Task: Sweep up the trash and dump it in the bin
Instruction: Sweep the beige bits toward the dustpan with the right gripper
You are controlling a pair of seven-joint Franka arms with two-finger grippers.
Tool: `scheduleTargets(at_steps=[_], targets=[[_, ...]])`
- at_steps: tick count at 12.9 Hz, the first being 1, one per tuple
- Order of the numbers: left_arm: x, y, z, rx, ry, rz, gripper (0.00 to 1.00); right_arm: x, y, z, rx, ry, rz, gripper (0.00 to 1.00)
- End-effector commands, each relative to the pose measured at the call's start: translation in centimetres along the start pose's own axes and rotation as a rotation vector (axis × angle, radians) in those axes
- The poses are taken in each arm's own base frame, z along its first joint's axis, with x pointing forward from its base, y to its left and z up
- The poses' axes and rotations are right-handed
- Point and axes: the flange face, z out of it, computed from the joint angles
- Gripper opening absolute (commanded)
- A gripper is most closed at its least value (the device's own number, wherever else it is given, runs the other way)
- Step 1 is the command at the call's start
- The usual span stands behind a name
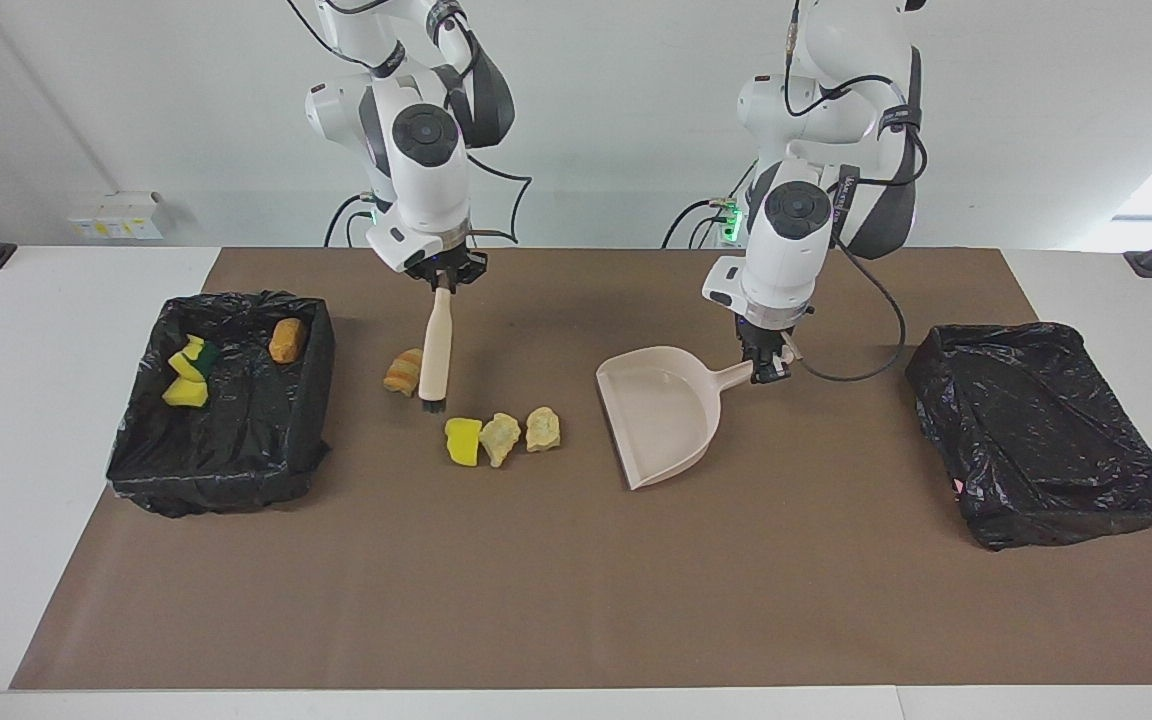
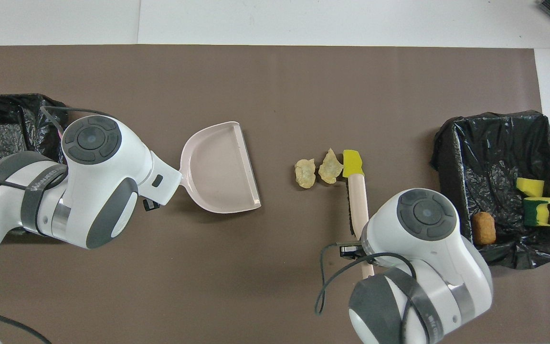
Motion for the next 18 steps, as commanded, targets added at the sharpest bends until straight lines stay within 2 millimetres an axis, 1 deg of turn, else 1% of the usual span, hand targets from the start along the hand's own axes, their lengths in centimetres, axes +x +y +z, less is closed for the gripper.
scheduleTargets(at_steps=[1,3,4,5,6,7,8,9,11,12,13,14,15,18], targets=[[0.5,0.8,-0.1,0.008,0.021,-0.027,0.0,0.0,4.2,2.5,0.007,0.023,0.061,0.0],[0.4,0.9,-0.1,0.005,0.022,-0.033,0.0,-0.7,8.1,4.9,0.041,0.048,0.06,0.0],[0.5,0.9,-0.1,0.002,0.028,-0.036,0.0,-1.4,9.6,6.1,0.063,0.063,0.071,0.0],[0.5,0.9,0.0,-0.001,0.029,-0.036,0.0,-2.6,10.1,7.2,0.071,0.084,0.075,0.0],[0.5,1.0,-0.1,-0.004,0.033,-0.04,0.0,-4.0,10.2,8.1,0.099,0.087,0.088,0.0],[0.6,1.1,0.7,-0.029,0.032,-0.05,0.0,-4.9,10.1,9.3,0.139,0.076,0.109,0.0],[0.8,1.2,2.1,-0.055,0.028,-0.063,0.0,-5.3,10.0,10.0,0.149,0.084,0.114,0.0],[0.7,1.2,2.2,-0.064,0.022,-0.061,0.0,-5.4,9.8,10.0,0.165,0.081,0.126,0.0],[0.9,1.2,2.2,-0.065,0.033,-0.064,0.0,-5.2,8.7,10.1,0.198,0.079,0.136,0.0],[1.0,1.3,2.2,-0.067,0.038,-0.068,0.0,-4.7,7.3,10.7,0.199,0.094,0.121,0.0],[1.1,1.4,2.2,-0.068,0.039,-0.069,0.0,-3.9,5.7,11.5,0.196,0.099,0.131,0.0],[1.3,1.5,2.2,-0.066,0.039,-0.067,0.0,-2.7,3.5,11.2,0.196,0.1,0.142,0.0],[1.4,1.5,2.1,-0.065,0.04,-0.07,0.0,-1.4,1.5,10.2,0.198,0.105,0.15,0.0],[1.5,1.6,2.1,-0.065,0.039,-0.081,0.0,1.6,-3.8,8.7,0.2,0.112,0.141,0.0]])
